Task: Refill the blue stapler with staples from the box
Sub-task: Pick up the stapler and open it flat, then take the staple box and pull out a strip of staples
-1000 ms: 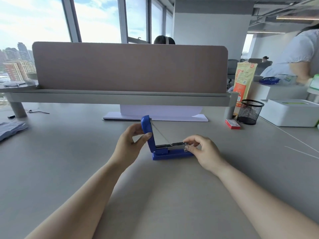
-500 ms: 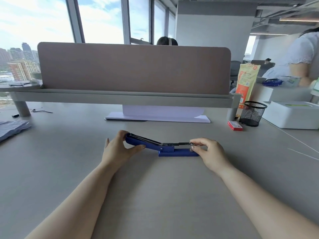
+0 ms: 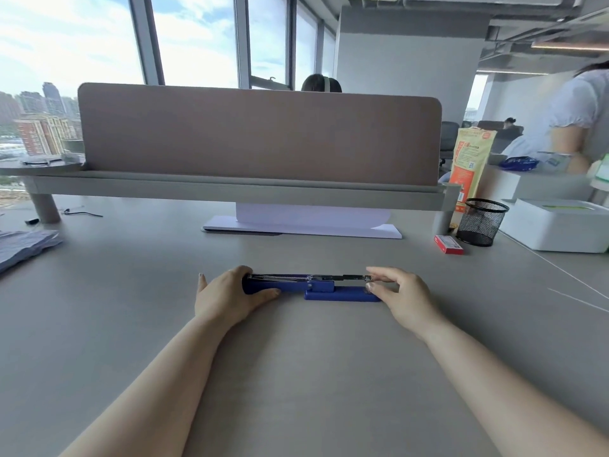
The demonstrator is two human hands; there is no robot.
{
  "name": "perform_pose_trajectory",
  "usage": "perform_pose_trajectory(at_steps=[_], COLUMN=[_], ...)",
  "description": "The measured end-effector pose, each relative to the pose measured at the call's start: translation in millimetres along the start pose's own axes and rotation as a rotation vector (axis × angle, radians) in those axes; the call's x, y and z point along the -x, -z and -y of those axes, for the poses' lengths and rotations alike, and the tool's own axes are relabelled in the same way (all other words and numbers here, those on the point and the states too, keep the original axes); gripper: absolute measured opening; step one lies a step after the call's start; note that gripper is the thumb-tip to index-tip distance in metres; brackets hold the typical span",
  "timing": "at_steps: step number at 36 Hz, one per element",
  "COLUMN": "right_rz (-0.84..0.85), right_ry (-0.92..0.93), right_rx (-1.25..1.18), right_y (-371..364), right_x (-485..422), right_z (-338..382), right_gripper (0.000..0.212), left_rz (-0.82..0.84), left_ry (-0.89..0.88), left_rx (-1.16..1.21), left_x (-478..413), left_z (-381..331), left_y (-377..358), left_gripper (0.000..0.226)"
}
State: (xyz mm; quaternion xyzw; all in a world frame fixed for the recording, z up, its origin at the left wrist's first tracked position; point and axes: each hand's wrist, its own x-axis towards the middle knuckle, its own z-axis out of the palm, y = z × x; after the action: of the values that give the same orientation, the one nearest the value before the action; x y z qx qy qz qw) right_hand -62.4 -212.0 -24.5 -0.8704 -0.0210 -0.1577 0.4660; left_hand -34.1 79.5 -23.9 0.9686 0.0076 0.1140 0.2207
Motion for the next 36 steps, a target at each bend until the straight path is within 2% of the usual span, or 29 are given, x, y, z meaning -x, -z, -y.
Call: perform_pose_trajectory(at_steps=[2,4,9,11,13,15,17,19,22,28,36], right_rz=[0.022,0.032,-0.066,-0.115,-0.151,-0.192,-0.221,-0.226,-0.217,-0.192,-0.071], right_ry=[-0.017,-0.033,-0.109,-0.152,-0.177,-0.203,-0.231,-0.255,-0.274,-0.249,-0.217], right_rx=[-0.03,-0.031,-0.018,-0.008,0.063,0.138,0.216,0.286,0.361,0.496,0.587], right_y=[2.9,9.1,41.0,58.4,77.1,96.1,113.1,125.6,137.1,142.5,135.4], right_x=[0.1,0.3,-7.2,-10.5,-12.1,-11.7,-10.2,-7.7,-7.0,-28.9,-89.9], right_z=[-0.1,-1.0,-14.8,-23.4,-34.1,-46.3,-58.6,-69.2,-82.2,-101.7,-104.3], right_gripper=[0.036,0.039,0.036,0.036,0.036,0.037,0.038,0.039,0.043,0.05,0.065], left_rz=[0.011,-0.016,-0.224,-0.233,-0.17,-0.031,0.133,0.257,0.34,0.356,0.32], left_ry=[0.009,-0.002,-0.216,-0.356,-0.544,-0.697,-0.779,-0.787,-0.75,-0.676,-0.672], left_rx=[0.02,0.094,0.208,0.223,0.2,0.172,0.132,0.082,0.072,-0.12,-0.077], left_x=[2.3,6.0,22.1,31.8,41.4,52.0,59.4,61.5,54.7,39.6,38.1], left_z=[-1.4,-6.6,-44.9,-69.1,-94.7,-122.2,-150.8,-178.6,-213.0,-231.1,-229.5], left_y=[1.7,6.7,17.2,13.5,1.3,-16.2,-36.7,-56.5,-79.2,-111.7,-113.3], left_gripper=[0.074,0.078,0.059,0.051,0.052,0.059,0.063,0.065,0.065,0.075,0.076])
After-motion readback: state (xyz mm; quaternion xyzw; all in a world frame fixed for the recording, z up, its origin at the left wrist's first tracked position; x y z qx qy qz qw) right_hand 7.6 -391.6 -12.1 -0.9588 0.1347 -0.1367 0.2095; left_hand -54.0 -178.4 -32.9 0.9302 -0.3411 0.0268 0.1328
